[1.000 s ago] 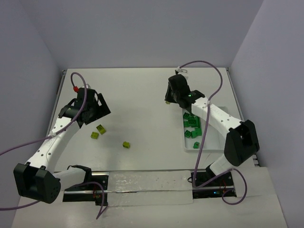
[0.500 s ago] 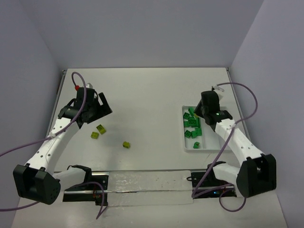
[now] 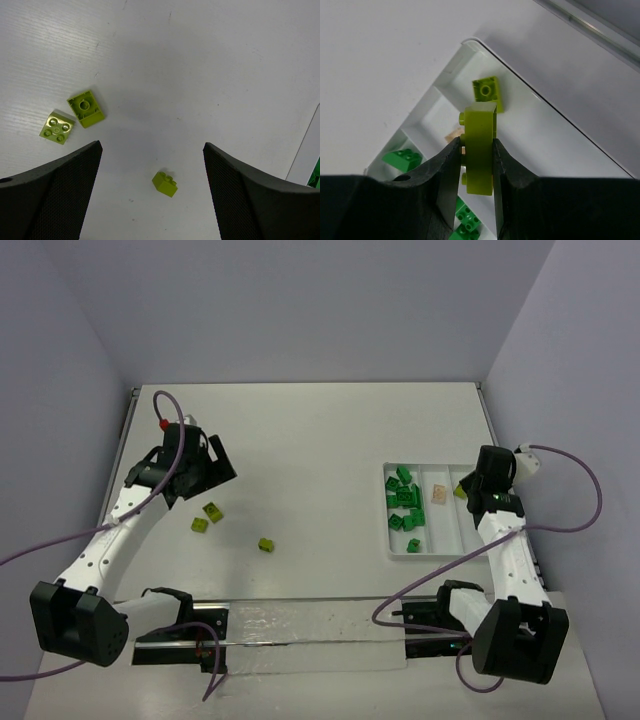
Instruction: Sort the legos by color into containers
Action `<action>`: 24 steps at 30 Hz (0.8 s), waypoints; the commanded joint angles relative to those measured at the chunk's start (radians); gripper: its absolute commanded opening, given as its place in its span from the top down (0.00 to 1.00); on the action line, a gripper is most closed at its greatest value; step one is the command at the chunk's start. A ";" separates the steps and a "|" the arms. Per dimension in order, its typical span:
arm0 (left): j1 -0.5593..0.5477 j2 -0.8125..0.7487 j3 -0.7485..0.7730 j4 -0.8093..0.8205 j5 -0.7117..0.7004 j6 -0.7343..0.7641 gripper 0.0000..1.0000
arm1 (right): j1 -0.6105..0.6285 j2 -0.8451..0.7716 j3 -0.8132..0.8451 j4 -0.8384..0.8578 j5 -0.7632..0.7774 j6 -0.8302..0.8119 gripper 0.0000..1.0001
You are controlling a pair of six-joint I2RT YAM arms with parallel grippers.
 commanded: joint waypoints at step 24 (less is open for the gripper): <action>0.007 0.022 0.027 0.058 -0.038 -0.015 0.09 | 0.045 -0.003 -0.035 0.170 -0.065 -0.129 0.16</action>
